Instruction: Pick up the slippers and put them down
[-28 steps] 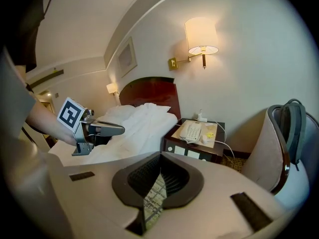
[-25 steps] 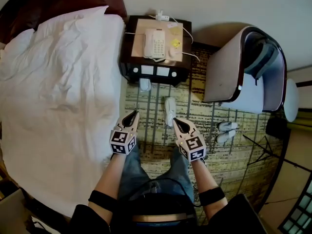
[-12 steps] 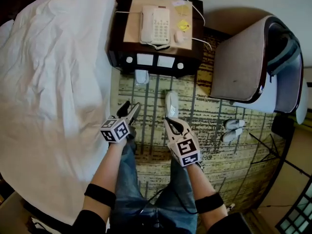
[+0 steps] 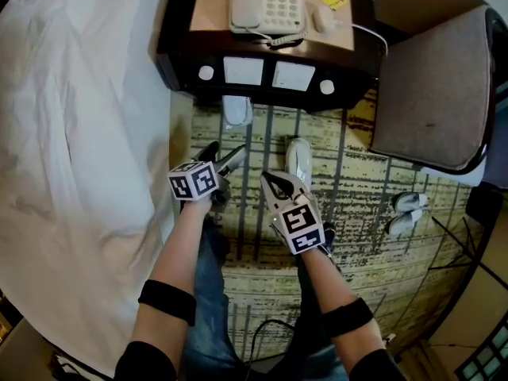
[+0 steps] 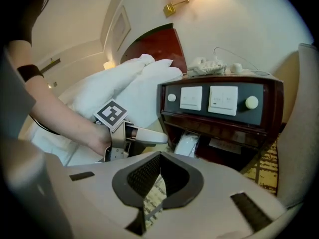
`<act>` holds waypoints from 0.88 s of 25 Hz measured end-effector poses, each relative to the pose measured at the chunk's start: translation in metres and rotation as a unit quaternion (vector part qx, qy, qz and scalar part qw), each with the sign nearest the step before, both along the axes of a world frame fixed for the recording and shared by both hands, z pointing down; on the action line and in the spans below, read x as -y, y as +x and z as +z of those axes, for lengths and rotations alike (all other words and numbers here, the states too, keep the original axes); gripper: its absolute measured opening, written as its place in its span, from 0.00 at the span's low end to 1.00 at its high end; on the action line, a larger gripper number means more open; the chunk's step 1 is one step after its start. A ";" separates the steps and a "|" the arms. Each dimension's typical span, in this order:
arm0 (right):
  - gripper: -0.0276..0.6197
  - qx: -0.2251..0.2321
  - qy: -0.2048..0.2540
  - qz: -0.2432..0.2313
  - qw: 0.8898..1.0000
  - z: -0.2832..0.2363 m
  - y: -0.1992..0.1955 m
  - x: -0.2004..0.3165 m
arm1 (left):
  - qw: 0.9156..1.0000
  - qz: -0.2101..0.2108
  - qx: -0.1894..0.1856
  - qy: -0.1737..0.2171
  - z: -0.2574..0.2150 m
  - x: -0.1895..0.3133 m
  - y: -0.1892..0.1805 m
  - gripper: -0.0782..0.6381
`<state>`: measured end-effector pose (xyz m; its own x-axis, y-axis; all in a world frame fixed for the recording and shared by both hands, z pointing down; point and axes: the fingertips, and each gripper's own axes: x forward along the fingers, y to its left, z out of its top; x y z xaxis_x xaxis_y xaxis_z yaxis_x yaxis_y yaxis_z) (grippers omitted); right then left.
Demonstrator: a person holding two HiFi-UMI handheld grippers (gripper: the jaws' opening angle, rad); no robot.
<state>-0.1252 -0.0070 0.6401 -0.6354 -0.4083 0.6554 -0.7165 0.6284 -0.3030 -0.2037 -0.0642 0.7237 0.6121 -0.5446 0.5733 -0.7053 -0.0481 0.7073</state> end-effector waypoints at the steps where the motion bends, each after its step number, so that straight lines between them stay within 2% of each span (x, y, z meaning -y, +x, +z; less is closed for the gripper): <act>1: 0.04 0.002 0.003 -0.002 1.000 0.012 -0.004 0.004 | 1.000 0.002 0.000 -0.004 0.016 0.006 -0.002 0.74; 5: 0.04 0.010 0.006 0.003 1.000 0.061 -0.014 0.019 | 1.000 -0.009 0.004 -0.022 0.083 0.030 -0.017 0.74; 10: 0.04 0.017 0.007 0.019 1.000 0.118 -0.020 0.032 | 1.000 0.000 0.009 -0.023 0.145 0.058 -0.027 0.74; 18: 0.04 0.033 0.013 0.023 0.999 0.173 -0.038 0.041 | 0.999 0.018 -0.025 -0.031 0.206 0.081 -0.022 0.75; 22: 0.04 0.032 0.010 0.029 0.999 0.194 -0.036 0.042 | 0.997 0.028 -0.056 -0.038 0.226 0.087 -0.013 0.76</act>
<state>-0.1610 -0.0487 0.8341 -0.6514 -0.4584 0.6047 -0.7308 0.5934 -0.3374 -0.2166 -0.1514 0.9496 0.7025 -0.4653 0.5385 -0.6201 -0.0288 0.7840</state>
